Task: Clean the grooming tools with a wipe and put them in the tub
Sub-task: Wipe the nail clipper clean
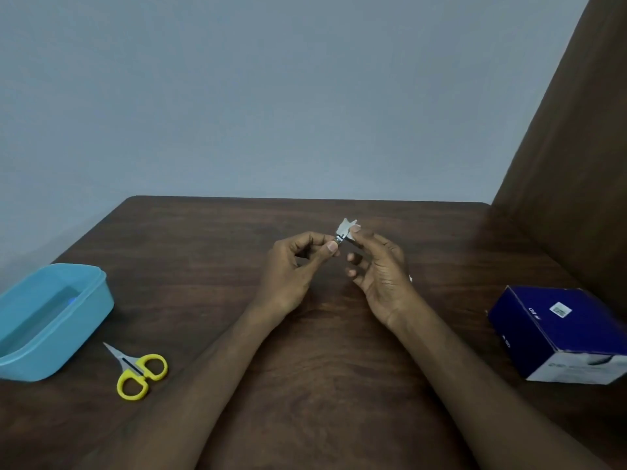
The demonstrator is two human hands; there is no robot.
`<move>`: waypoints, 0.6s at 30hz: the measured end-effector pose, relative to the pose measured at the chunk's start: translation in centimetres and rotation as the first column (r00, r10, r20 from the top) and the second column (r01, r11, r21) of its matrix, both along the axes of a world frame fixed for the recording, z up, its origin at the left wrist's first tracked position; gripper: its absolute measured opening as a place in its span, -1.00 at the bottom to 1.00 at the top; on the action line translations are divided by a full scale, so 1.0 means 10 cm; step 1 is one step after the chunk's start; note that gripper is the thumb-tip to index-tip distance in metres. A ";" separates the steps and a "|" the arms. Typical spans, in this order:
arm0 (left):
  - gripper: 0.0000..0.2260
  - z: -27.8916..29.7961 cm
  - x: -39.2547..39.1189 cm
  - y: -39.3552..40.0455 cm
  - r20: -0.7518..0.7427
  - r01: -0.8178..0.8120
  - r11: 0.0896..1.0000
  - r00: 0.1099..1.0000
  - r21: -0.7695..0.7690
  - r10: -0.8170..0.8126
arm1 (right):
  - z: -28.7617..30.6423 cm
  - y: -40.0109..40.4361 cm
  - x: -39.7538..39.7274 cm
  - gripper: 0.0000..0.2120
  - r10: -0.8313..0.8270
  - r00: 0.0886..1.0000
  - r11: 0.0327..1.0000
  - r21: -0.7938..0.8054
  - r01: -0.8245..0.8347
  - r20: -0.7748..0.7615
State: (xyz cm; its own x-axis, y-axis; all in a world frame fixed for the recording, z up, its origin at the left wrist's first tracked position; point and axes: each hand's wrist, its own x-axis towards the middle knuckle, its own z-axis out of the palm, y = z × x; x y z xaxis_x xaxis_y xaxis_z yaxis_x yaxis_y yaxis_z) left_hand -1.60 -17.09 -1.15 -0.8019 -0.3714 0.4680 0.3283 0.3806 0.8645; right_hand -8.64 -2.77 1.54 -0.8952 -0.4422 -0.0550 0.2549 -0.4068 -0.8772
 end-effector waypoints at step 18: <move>-0.94 -0.01 0.00 0.00 0.044 0.006 1.000 0.999 -0.002 -0.006 | 0.01 -0.02 -0.01 -0.85 -0.036 0.999 0.996 -0.076 0.039 0.031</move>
